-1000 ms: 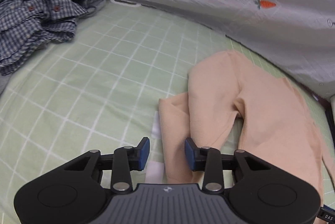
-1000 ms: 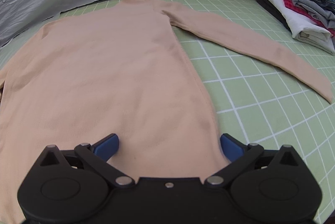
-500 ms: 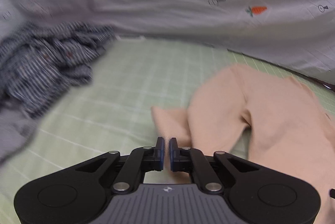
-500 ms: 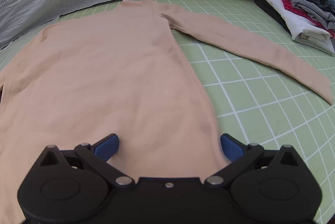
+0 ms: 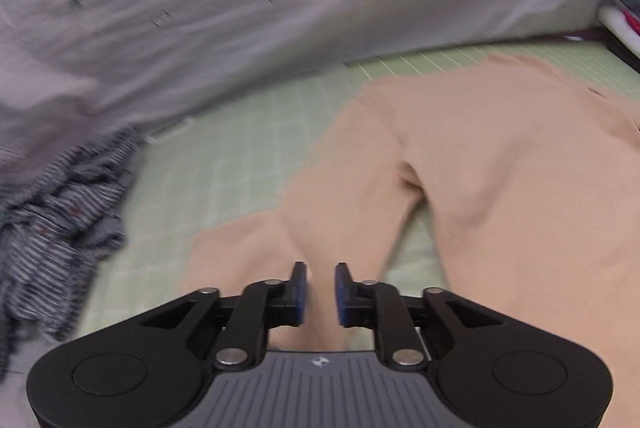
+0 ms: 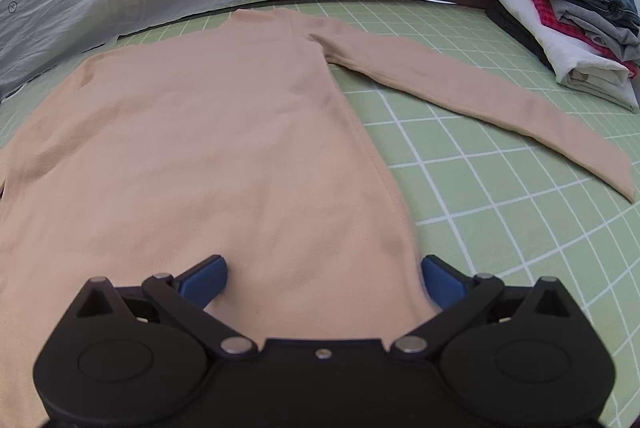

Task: Fold clothes

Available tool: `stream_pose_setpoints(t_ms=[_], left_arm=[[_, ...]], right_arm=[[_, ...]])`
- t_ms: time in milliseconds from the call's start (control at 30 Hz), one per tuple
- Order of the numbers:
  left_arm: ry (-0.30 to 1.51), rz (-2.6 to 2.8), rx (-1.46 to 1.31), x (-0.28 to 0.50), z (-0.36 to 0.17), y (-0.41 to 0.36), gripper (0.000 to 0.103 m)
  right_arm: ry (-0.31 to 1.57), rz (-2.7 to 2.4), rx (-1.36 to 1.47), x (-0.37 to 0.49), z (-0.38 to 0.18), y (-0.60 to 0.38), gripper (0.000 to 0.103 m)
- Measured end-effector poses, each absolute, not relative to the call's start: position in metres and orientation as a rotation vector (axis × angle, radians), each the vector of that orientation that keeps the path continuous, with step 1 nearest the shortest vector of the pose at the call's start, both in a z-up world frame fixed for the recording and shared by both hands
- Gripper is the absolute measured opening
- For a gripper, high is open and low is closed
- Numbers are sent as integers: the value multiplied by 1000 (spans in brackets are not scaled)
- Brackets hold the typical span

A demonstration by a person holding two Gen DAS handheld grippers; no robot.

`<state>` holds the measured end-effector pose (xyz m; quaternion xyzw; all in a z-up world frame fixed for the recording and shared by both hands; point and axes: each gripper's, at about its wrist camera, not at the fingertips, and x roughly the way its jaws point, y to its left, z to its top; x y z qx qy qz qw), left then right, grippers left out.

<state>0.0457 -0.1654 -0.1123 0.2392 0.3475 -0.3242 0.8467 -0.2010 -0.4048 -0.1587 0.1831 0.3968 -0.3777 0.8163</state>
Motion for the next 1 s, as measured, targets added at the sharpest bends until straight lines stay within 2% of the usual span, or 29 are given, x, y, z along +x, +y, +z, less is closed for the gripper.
stream_pose_setpoints(t_ms=[200, 300, 400, 467, 533, 633, 700, 767, 833, 867, 1000], left_arm=[[782, -630, 275, 59, -108, -129, 31], [804, -553, 230, 78, -110, -114, 42], [861, -499, 194, 102, -118, -106, 43], [904, -476, 132, 118, -123, -101, 47], [942, -457, 62, 130, -129, -97, 58], [983, -455, -17, 143, -137, -94, 59], [974, -468, -24, 145, -138, -92, 57], [960, -483, -26, 146, -139, -90, 45], [941, -492, -4, 144, -139, -88, 17], [928, -496, -1, 143, -138, -84, 11], [852, -480, -42, 133, -125, -62, 8]], right_arm=[[839, -809, 389, -202, -159, -403, 103], [833, -824, 393, -201, -159, -401, 103], [825, -842, 396, -200, -159, -399, 103], [822, -852, 399, -199, -159, -398, 103], [820, -862, 403, -199, -159, -398, 103], [819, -877, 408, -198, -159, -396, 103], [818, -886, 413, -198, -159, -396, 103], [816, -894, 416, -197, -159, -396, 103], [812, -902, 418, -197, -159, -395, 103], [810, -906, 418, -196, -160, -395, 103], [800, -908, 414, -197, -161, -396, 103]])
